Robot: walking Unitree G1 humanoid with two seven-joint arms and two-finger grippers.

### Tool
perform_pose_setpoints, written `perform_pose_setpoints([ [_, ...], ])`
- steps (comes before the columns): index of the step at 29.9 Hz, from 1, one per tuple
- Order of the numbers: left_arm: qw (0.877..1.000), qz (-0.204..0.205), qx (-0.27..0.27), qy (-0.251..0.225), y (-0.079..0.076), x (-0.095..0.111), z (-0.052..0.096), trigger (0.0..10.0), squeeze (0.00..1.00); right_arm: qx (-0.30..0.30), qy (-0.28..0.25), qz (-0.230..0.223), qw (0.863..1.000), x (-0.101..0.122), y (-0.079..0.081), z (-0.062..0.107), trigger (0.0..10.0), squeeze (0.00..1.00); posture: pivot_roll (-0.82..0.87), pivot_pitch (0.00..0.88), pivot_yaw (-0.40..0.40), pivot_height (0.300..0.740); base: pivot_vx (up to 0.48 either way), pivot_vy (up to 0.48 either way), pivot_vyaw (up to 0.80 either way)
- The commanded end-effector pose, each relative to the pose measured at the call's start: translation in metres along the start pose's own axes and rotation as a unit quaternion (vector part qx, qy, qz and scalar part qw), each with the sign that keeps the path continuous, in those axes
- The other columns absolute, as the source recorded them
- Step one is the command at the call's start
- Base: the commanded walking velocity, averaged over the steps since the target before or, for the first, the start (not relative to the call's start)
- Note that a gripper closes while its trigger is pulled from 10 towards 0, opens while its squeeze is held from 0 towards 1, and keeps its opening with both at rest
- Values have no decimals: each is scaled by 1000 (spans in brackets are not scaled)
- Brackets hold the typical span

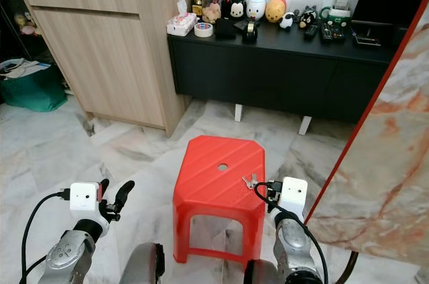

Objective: Hang keys on a hook

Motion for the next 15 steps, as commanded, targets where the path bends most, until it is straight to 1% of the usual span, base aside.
perform_pose_setpoints([
  [1, 1000, 0, 3, -3, 3, 2, 0, 10000, 0, 19, -3, 8, 1000, 3, 7, -1, 10000, 0, 50, 6, -6, 598, 270, 0, 0],
  [3, 1000, 0, 2, -3, 3, 2, 0, 10000, 0, 26, -12, 5, 1000, 5, 10, -1, 10000, 0, 52, 6, -5, 598, 270, 0, 0],
  [7, 1000, 0, 2, -3, 3, 2, 0, 10000, 0, 28, -12, 5, 1000, 5, 12, -1, 10000, 0, 52, 6, -5, 598, 275, 0, 759],
  [12, 1000, -2, -5, 0, 1, 1, 0, 10000, 0, 24, -5, 2, 1000, 3, 10, -1, 10000, 0, 53, 9, -4, 598, 271, 0, 0],
  [15, 1000, -3, -5, 1, 1, 0, 0, 10000, 0, 23, -3, 0, 1000, 1, 10, -1, 10000, 0, 52, 10, -4, 598, 0, 0, 0],
])
Point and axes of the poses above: a point about 5 cm out from each wrist's last joint towards the gripper, its own z axis pointing back from the gripper into the wrist, its own x axis along the axis of the wrist's last joint, y = z × x, the point moved 3 cm from there along -z, pointing out of the wrist towards the gripper, and after that the axes turned 3 degrees about z, right-handed, at the moved point
